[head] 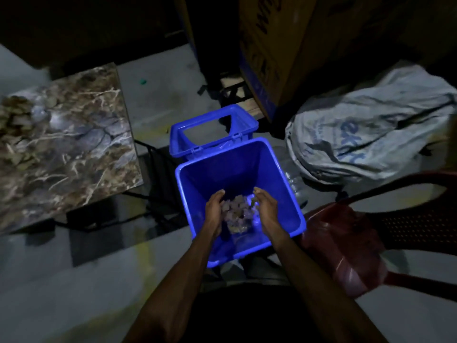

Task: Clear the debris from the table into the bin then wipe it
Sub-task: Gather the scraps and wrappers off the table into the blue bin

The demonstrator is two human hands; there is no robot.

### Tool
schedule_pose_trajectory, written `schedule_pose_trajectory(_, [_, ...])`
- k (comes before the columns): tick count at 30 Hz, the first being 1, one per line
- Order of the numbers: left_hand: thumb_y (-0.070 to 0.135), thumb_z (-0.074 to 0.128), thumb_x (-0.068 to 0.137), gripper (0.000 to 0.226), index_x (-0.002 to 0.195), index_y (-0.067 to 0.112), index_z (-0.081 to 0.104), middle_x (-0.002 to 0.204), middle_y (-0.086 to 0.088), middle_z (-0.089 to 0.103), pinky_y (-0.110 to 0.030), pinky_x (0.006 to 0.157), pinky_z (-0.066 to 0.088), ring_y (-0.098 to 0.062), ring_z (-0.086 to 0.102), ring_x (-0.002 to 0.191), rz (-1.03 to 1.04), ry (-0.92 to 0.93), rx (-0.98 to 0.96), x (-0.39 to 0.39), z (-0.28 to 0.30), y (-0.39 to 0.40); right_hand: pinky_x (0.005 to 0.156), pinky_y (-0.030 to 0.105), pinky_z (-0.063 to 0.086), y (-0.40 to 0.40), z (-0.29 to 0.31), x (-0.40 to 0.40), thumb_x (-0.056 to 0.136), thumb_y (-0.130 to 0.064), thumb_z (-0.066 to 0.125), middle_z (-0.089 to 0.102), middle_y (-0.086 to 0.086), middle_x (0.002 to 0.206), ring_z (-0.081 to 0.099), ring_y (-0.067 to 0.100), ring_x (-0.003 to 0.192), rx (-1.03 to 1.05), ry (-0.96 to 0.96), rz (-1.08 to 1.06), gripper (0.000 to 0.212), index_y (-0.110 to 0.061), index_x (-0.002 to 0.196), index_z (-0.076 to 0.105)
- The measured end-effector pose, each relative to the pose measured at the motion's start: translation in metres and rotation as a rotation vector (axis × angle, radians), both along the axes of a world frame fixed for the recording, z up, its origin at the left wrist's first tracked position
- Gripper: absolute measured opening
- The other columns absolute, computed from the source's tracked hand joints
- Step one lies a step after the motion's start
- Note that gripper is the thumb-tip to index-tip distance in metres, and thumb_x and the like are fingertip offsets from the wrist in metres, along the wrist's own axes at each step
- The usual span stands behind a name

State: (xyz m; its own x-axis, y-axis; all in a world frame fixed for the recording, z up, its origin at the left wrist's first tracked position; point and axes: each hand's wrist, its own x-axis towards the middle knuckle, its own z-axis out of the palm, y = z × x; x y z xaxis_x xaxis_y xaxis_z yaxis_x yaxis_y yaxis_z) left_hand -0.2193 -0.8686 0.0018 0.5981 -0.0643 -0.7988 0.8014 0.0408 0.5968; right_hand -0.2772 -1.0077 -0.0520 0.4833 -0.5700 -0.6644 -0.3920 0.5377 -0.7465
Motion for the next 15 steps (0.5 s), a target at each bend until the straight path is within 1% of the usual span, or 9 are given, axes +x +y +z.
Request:
schedule_pose_trajectory(1, [0.02,0.051,0.105,0.023,0.124,0.02,0.063,0.112,0.01,0.066,-0.029,0.085,0.049,-0.009,0.061,0.101,0.039,0.002,0.0,-0.009,0.002,0.0,0.092,0.032,0.05,-0.003,0.0,-0.002,0.096,-0.002,0.062,0.075,-0.008,0.098,0.064,0.02,0.101,0.01,0.012,0.038,0.022,-0.012,0.109,0.076])
schedule_pose_trajectory(2, [0.019,0.049,0.106,0.022,0.124,0.021,0.062,0.107,0.012,0.066,-0.026,0.078,0.048,-0.005,0.06,0.095,0.073,0.001,0.006,-0.017,0.006,0.001,0.095,0.037,0.049,-0.005,-0.001,-0.004,0.096,-0.001,0.062,0.075,-0.007,0.097,0.064,0.022,0.102,0.018,0.013,0.069,0.022,-0.012,0.108,0.076])
schedule_pose_trajectory(3, [0.019,0.048,0.106,0.022,0.123,0.021,0.062,0.105,0.012,0.066,-0.025,0.075,0.047,-0.003,0.06,0.093,0.093,-0.004,0.014,-0.027,0.007,0.002,0.099,0.042,0.049,-0.006,-0.002,-0.008,0.096,0.0,0.061,0.075,-0.001,0.101,0.064,0.024,0.104,0.028,0.007,0.097,0.022,-0.009,0.11,0.076])
schedule_pose_trajectory(4, [0.02,0.049,0.106,0.021,0.122,0.021,0.062,0.106,0.011,0.067,-0.025,0.076,0.047,-0.004,0.06,0.095,0.108,-0.004,0.02,-0.036,0.006,0.005,0.102,0.044,0.049,-0.005,0.001,-0.012,0.096,0.001,0.061,0.075,0.006,0.107,0.065,0.027,0.108,0.038,0.003,0.121,0.023,-0.005,0.113,0.075])
schedule_pose_trajectory(6, [0.023,0.052,0.105,0.02,0.12,0.022,0.065,0.118,0.004,0.068,-0.03,0.086,0.049,-0.011,0.062,0.106,0.131,-0.005,0.035,-0.047,0.006,0.012,0.102,0.043,0.05,-0.001,0.008,-0.019,0.096,-0.003,0.061,0.075,0.011,0.116,0.067,0.028,0.114,0.034,0.009,0.189,0.022,-0.009,0.112,0.075])
schedule_pose_trajectory(8, [0.025,0.053,0.103,0.02,0.117,0.025,0.068,0.129,0.0,0.067,-0.038,0.101,0.047,-0.02,0.061,0.119,0.152,-0.022,0.037,-0.054,0.01,0.02,0.091,0.038,0.053,0.007,0.02,-0.024,0.097,-0.006,0.061,0.075,0.012,0.118,0.069,0.027,0.11,0.027,-0.003,0.268,0.021,-0.015,0.109,0.075])
schedule_pose_trajectory(10, [0.025,0.052,0.103,0.02,0.115,0.025,0.068,0.126,-0.001,0.069,-0.042,0.106,0.045,-0.025,0.061,0.122,0.165,-0.054,0.02,-0.058,0.016,0.029,0.083,0.035,0.053,0.021,0.03,-0.028,0.098,-0.005,0.06,0.074,0.013,0.114,0.068,0.026,0.103,0.012,-0.037,0.337,0.02,-0.015,0.107,0.074])
schedule_pose_trajectory(13, [0.025,0.051,0.103,0.023,0.119,0.021,0.068,0.122,-0.004,0.072,-0.04,0.1,0.048,-0.026,0.065,0.116,0.183,-0.11,-0.002,-0.068,0.026,0.043,0.093,0.043,0.054,0.044,0.044,-0.036,0.1,-0.006,0.058,0.074,0.012,0.11,0.067,0.025,0.103,-0.031,-0.097,0.464,0.02,-0.016,0.106,0.074])
schedule_pose_trajectory(15, [0.023,0.052,0.103,0.026,0.124,0.016,0.068,0.121,-0.008,0.073,-0.035,0.09,0.05,-0.025,0.067,0.109,0.205,-0.138,-0.014,-0.076,0.031,0.055,0.092,0.038,0.052,0.06,0.054,-0.039,0.102,-0.004,0.056,0.072,0.012,0.106,0.065,0.023,0.1,-0.033,-0.139,0.528,0.019,-0.011,0.11,0.071])
